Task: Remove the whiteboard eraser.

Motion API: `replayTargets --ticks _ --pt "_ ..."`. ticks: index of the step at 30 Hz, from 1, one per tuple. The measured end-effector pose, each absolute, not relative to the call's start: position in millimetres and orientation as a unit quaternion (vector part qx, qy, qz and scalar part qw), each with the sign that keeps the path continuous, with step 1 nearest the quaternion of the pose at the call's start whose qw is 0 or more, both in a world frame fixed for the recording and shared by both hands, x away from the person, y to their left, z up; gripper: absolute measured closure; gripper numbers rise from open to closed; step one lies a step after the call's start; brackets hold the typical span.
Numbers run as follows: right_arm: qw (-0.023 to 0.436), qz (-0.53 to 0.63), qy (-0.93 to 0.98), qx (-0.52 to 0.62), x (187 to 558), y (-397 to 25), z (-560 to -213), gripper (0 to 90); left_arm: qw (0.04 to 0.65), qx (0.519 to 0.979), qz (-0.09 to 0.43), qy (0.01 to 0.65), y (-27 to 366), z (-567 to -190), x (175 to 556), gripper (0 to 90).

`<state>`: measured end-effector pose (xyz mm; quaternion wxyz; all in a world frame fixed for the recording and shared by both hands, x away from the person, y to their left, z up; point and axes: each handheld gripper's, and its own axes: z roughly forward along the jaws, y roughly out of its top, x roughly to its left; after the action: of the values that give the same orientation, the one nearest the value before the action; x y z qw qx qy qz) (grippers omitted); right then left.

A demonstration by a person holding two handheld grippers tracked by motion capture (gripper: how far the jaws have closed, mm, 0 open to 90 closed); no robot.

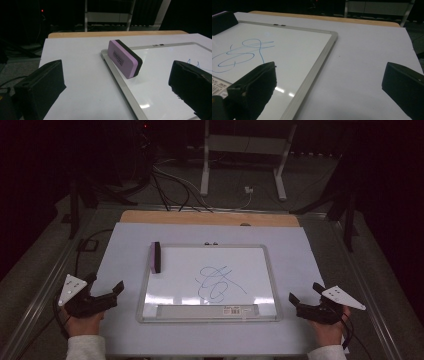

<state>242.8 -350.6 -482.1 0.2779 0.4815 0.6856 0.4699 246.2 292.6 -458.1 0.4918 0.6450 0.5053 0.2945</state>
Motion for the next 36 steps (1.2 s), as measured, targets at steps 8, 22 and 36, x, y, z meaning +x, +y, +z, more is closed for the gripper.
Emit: replayTargets --ticks 8,22,36 --pt "0.278 0.469 0.687 0.481 243.0 -350.0 -482.4 0.0 0.488 0.651 0.28 0.51 287.2 -449.9 268.1 1.1" --pt "0.276 0.468 0.687 0.483 243.9 -350.7 -483.6 0.0 0.48 0.675 0.257 0.499 263.4 -450.0 297.2 1.5" --pt "0.273 0.468 0.687 0.484 244.6 -350.3 -484.5 0.0 0.465 0.69 0.246 0.497 245.2 -450.7 324.9 2.4"
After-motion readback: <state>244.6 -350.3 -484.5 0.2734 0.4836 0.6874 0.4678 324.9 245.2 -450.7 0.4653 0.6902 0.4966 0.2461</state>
